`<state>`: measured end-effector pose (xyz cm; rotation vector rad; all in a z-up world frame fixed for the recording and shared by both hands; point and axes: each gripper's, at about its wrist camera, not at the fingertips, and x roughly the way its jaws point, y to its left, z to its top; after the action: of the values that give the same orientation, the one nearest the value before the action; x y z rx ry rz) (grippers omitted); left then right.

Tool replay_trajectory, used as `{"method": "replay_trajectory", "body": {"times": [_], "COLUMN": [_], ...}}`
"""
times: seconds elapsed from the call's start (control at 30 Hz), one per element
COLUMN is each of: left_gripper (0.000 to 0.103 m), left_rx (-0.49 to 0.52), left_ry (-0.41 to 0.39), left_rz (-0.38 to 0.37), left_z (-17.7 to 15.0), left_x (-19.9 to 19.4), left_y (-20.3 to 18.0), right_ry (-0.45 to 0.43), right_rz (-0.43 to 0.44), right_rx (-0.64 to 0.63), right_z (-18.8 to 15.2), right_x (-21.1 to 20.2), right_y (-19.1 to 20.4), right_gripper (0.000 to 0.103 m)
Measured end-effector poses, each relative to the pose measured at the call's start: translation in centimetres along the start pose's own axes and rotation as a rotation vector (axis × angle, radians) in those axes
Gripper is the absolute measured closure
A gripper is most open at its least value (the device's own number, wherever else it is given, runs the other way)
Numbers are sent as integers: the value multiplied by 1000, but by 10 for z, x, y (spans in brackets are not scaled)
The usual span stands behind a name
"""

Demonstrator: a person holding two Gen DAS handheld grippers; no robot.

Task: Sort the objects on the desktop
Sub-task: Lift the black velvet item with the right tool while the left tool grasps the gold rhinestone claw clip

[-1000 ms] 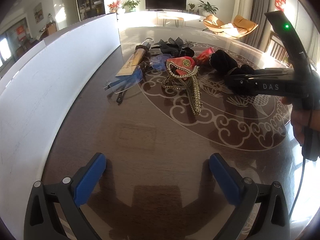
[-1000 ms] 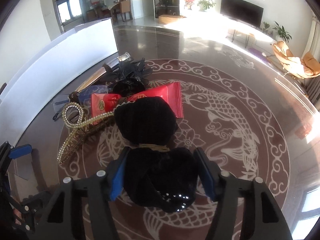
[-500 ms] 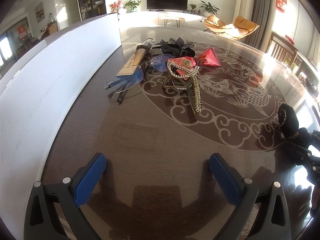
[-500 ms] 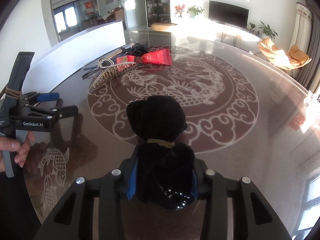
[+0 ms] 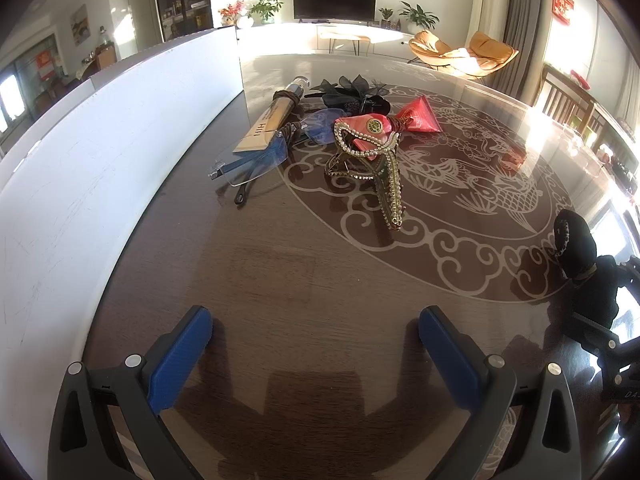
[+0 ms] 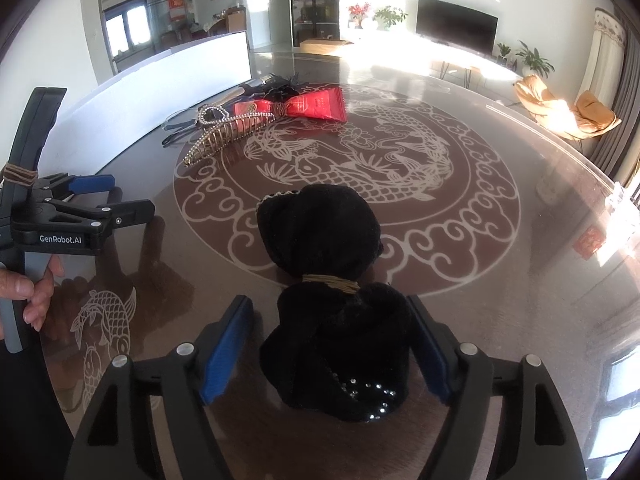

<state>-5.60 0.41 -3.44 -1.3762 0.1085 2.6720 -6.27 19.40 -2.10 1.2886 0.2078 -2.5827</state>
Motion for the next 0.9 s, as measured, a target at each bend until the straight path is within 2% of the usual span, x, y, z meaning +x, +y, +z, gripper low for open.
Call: {"method": "replay_trajectory", "body": {"times": [0.23, 0.4, 0.47, 0.67, 0.9], "left_gripper": [0, 0, 0, 0, 0], "left_rx": [0, 0, 23, 136, 146], "left_ry": [0, 5, 32, 60, 81], "left_rz": [0, 1, -22, -92, -95], "left_z": [0, 0, 4, 36, 84], "left_x": [0, 0, 2, 23, 55], "left_y": [0, 0, -2, -31, -53], "right_ry": [18, 21, 21, 21, 21], "right_rz": [10, 10, 9, 9, 9], "right_rx": [2, 0, 0, 0, 1], "right_z": [-1, -1, -1, -1, -1], "right_x": [4, 6, 6, 6, 6], "right_y": [0, 1, 1, 1, 1], "right_gripper": [2, 0, 0, 0, 0]}}
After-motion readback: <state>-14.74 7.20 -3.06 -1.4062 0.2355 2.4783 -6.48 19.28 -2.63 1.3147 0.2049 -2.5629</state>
